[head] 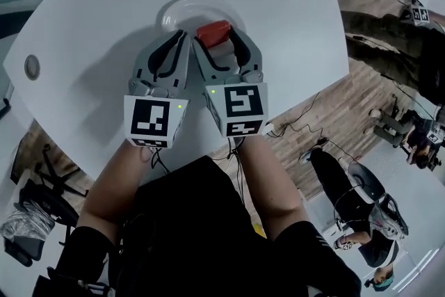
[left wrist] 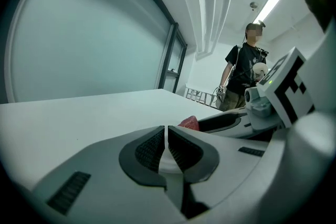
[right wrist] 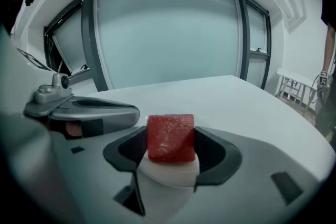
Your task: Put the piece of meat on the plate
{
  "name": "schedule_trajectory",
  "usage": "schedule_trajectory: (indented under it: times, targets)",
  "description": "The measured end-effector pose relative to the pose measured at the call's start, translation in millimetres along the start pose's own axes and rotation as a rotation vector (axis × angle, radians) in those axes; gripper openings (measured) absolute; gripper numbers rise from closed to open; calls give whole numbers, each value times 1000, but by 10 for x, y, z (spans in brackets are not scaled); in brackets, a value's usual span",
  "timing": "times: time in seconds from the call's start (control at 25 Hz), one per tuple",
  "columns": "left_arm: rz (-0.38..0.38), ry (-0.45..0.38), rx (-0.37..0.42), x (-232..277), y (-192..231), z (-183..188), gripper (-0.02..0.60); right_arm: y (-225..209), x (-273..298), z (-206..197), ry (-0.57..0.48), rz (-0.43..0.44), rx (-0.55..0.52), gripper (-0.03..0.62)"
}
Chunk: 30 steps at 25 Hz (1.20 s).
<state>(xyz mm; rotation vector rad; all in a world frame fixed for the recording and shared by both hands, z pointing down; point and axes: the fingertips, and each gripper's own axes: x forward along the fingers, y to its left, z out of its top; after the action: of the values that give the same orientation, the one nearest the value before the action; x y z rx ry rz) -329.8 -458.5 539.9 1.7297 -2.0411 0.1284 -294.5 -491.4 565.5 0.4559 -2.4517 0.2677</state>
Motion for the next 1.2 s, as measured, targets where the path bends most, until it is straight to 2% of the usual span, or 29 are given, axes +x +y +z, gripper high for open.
schedule_trajectory:
  times: [0.32,0.6,0.72,0.76,0.84,0.88,0.96,1.08,1.2]
  targets:
    - [7,8,-5,26,53,-44,3,37,100,-8,64,5,-9,281]
    - [6,-6,13,-41,0,70,3,40,-45,179,7,6,-16,281]
    - [26,-27,32,-147,-38,185,3,78,-237,310,-51,14,-7,281]
    - [35,-38,40,-197,-57,236,3,74,-326,361,-79,1,-3,270]
    - [47,-61,55,-315,-114,336,3,58,-531,462,-139,-39,-9,127]
    - [48,-74,62,-376,-154,388,3,62,-636,510,-166,-52,-12,103]
    - [48,-104,78,-507,-269,504,3,84,-866,605,-225,-64,-13,80]
    - [46,-161,117,-769,-548,686,3,143,-1324,715,-327,-81,-19,5]
    - [32,-223,167,-1100,-923,865,3,248,-1856,780,-427,-70,-19,3]
